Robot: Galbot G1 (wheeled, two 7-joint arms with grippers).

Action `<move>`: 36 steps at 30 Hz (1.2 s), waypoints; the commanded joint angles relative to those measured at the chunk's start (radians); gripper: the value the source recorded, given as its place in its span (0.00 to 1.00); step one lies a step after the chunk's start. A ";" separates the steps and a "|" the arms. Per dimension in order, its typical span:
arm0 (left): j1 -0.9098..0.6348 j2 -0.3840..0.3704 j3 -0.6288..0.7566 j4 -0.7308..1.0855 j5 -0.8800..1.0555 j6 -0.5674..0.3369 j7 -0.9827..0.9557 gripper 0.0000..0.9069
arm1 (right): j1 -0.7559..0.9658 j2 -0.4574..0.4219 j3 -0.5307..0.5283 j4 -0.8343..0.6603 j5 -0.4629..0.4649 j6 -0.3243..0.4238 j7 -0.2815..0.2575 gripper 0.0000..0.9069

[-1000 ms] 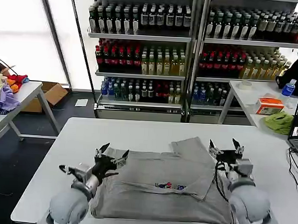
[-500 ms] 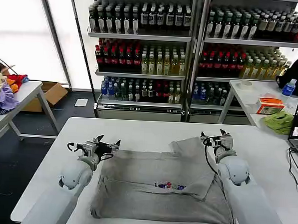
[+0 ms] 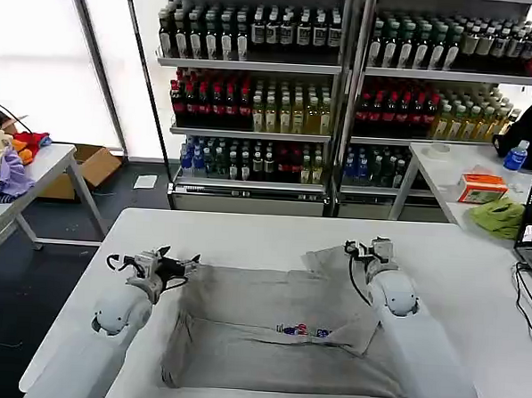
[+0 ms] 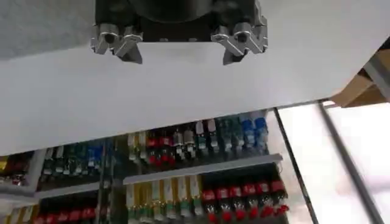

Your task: Fold and organize the clothes.

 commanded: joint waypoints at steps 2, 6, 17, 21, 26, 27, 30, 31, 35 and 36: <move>0.054 0.002 -0.010 -0.073 -0.010 0.010 0.003 1.00 | 0.015 0.021 -0.010 -0.034 -0.013 -0.002 -0.002 1.00; 0.055 -0.008 -0.006 -0.061 -0.005 0.010 0.003 1.00 | 0.001 0.026 -0.005 -0.030 -0.014 -0.003 -0.004 1.00; 0.067 -0.015 -0.006 -0.023 0.003 0.007 0.006 1.00 | -0.028 0.057 0.006 -0.035 -0.025 -0.002 -0.004 1.00; 0.065 -0.022 -0.005 0.000 0.007 0.004 0.009 0.04 | -0.040 0.063 0.007 -0.031 -0.034 -0.003 -0.006 0.78; 0.068 -0.033 0.000 0.013 0.009 0.007 0.008 0.00 | -0.070 0.071 0.016 -0.022 -0.044 -0.003 -0.001 0.00; 0.071 -0.033 0.001 0.011 0.010 0.008 0.009 0.00 | -0.077 0.072 0.018 -0.023 -0.047 -0.003 -0.001 0.00; 0.082 -0.033 0.005 0.003 0.015 0.010 0.010 0.00 | -0.097 0.076 0.023 -0.020 -0.060 -0.003 -0.002 0.00; 0.086 -0.033 0.006 -0.001 0.017 0.010 0.010 0.00 | -0.104 0.082 0.028 -0.018 -0.060 -0.002 -0.003 0.00; 0.093 -0.033 0.006 -0.010 0.018 0.011 0.012 0.00 | -0.123 0.095 0.043 -0.013 -0.062 -0.002 -0.002 0.00; 0.095 -0.034 0.006 -0.013 0.018 0.014 0.012 0.00 | -0.128 0.097 0.046 -0.011 -0.062 -0.002 -0.002 0.00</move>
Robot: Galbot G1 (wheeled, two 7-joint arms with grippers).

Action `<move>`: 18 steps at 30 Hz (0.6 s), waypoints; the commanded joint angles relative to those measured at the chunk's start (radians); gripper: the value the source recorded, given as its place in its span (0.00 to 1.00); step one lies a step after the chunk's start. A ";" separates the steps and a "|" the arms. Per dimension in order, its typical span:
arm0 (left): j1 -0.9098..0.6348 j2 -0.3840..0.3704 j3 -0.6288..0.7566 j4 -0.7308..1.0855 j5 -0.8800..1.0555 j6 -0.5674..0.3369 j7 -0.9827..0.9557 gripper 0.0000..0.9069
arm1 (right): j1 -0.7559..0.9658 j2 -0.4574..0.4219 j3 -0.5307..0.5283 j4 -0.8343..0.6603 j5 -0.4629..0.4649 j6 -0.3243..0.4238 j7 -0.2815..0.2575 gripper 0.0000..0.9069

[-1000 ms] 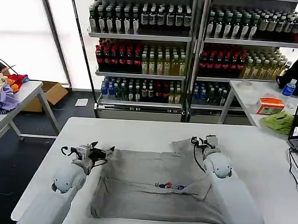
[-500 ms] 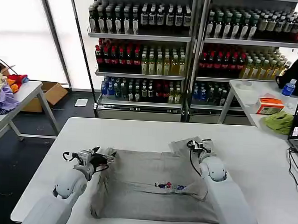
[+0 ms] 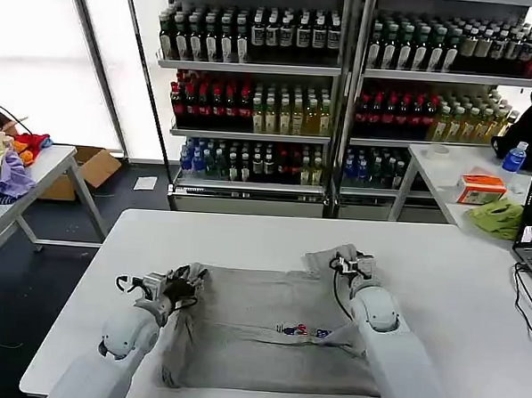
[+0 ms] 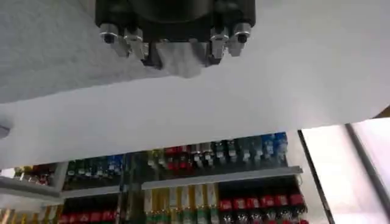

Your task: Fold and organize the clothes.

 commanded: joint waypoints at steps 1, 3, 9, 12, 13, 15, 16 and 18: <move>0.012 -0.005 0.003 0.002 0.003 0.010 -0.001 0.00 | -0.032 0.010 0.005 -0.003 -0.003 -0.004 0.000 0.00; 0.016 -0.008 0.001 -0.001 0.006 0.009 0.000 0.00 | -0.038 0.012 0.010 0.002 -0.003 -0.004 0.000 0.00; 0.029 -0.019 -0.001 -0.011 0.020 -0.031 0.013 0.00 | -0.060 0.024 0.038 0.019 0.003 0.014 -0.001 0.00; 0.034 -0.022 -0.005 -0.020 0.034 -0.073 0.016 0.00 | -0.068 0.025 0.049 0.041 0.011 0.026 -0.006 0.00; 0.036 -0.022 -0.005 -0.022 0.037 -0.092 0.016 0.00 | -0.071 0.026 0.054 0.056 0.015 0.035 -0.007 0.00; 0.040 -0.022 -0.009 -0.032 0.041 -0.120 0.013 0.00 | -0.073 0.029 0.063 0.085 0.019 0.042 -0.004 0.00; 0.041 -0.022 -0.010 -0.035 0.046 -0.133 0.011 0.00 | -0.074 0.030 0.068 0.099 0.019 0.046 -0.004 0.00; 0.046 -0.021 -0.014 -0.047 0.060 -0.157 0.011 0.00 | -0.075 0.034 0.079 0.134 0.020 0.052 0.000 0.00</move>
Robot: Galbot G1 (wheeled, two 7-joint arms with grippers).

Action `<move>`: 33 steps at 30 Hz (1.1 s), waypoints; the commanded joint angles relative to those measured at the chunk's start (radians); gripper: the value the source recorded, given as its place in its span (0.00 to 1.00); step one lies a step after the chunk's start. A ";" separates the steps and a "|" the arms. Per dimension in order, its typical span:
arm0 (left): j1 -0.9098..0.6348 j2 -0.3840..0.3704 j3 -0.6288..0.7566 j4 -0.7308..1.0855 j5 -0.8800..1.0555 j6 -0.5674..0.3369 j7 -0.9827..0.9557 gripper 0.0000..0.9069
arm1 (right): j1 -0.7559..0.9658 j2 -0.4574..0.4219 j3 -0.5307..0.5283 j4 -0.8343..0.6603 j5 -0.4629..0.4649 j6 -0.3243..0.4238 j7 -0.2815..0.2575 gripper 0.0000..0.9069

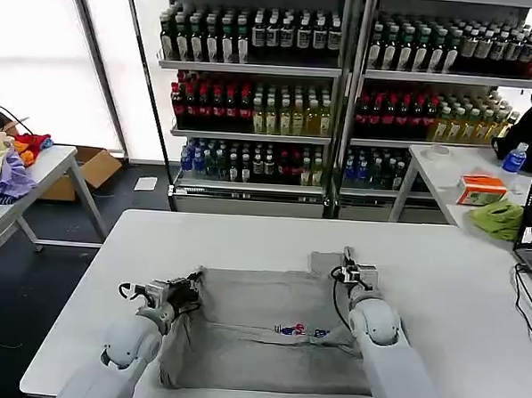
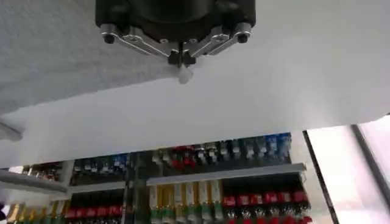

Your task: Fold and organize the clothes.

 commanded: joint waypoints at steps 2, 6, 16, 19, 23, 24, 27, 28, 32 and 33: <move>0.012 0.004 -0.007 -0.038 0.023 -0.101 0.001 0.00 | -0.010 0.002 0.030 0.101 -0.007 0.041 0.000 0.00; 0.046 0.010 -0.023 -0.089 0.028 -0.094 -0.008 0.00 | -0.033 0.001 0.041 0.196 -0.004 0.042 0.006 0.00; 0.119 0.017 -0.054 -0.193 0.046 -0.111 0.010 0.00 | -0.165 -0.011 0.066 0.395 -0.023 0.077 0.016 0.00; 0.153 0.022 -0.075 -0.232 0.045 -0.106 0.008 0.00 | -0.233 -0.031 0.071 0.473 -0.021 0.060 0.033 0.00; 0.213 0.033 -0.099 -0.278 0.049 -0.097 0.007 0.00 | -0.314 -0.043 0.080 0.558 -0.020 0.041 0.059 0.00; 0.225 0.034 -0.104 -0.285 0.048 -0.095 0.006 0.00 | -0.346 -0.044 0.084 0.583 -0.020 0.037 0.072 0.00; 0.262 0.039 -0.128 -0.290 0.048 -0.094 -0.001 0.00 | -0.421 -0.039 0.099 0.629 -0.019 0.030 0.088 0.00; 0.275 0.042 -0.136 -0.292 0.049 -0.094 -0.005 0.00 | -0.459 -0.038 0.100 0.649 -0.021 0.032 0.092 0.00; 0.321 0.046 -0.149 -0.310 0.055 -0.092 -0.008 0.00 | -0.586 -0.023 0.104 0.686 -0.037 0.048 0.112 0.00; 0.338 0.049 -0.152 -0.316 0.063 -0.092 -0.004 0.00 | -0.611 -0.016 0.113 0.689 -0.040 0.055 0.122 0.00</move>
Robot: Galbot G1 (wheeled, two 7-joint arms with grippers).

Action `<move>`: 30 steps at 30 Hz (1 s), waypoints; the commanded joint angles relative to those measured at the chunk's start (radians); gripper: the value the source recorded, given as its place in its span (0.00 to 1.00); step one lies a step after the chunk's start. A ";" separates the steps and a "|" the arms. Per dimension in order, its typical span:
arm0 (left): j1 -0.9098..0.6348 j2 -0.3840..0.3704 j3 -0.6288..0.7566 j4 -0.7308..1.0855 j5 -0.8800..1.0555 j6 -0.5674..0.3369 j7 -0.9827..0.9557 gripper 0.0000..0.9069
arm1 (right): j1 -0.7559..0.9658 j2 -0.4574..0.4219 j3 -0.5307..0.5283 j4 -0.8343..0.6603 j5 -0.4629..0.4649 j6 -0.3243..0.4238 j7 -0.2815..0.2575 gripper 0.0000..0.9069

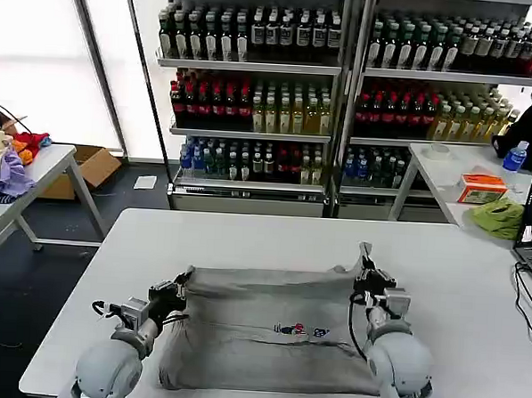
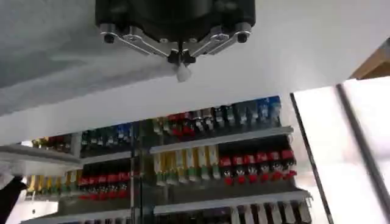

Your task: Fold and organize the clothes.

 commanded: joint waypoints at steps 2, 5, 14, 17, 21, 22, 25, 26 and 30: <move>0.120 0.007 -0.033 -0.053 0.022 -0.005 0.008 0.00 | -0.232 0.007 0.020 0.121 -0.011 0.012 0.038 0.00; 0.140 0.013 -0.027 -0.042 0.032 -0.009 0.016 0.00 | -0.278 0.002 0.036 0.118 -0.010 0.017 0.055 0.00; 0.176 -0.015 -0.009 -0.008 0.081 -0.027 0.029 0.00 | -0.356 0.015 0.033 0.083 -0.049 0.078 0.071 0.00; 0.174 -0.018 -0.012 0.003 0.088 -0.028 0.029 0.00 | -0.356 0.020 0.033 0.070 -0.053 0.088 0.077 0.00; 0.172 -0.021 -0.013 0.005 0.098 -0.028 0.029 0.00 | -0.352 0.024 0.030 0.065 -0.058 0.091 0.084 0.00; 0.171 -0.022 -0.013 0.005 0.102 -0.028 0.029 0.00 | -0.353 0.025 0.030 0.069 -0.061 0.091 0.085 0.00; 0.170 -0.026 -0.013 0.005 0.114 -0.028 0.031 0.04 | -0.356 0.024 0.026 0.076 -0.069 0.089 0.083 0.00; 0.169 -0.029 -0.013 0.005 0.118 -0.028 0.031 0.38 | -0.356 0.024 0.025 0.076 -0.071 0.089 0.082 0.00; 0.170 -0.039 -0.009 -0.009 0.156 -0.026 0.021 1.00 | -0.354 0.027 0.020 0.064 -0.090 0.091 0.084 0.31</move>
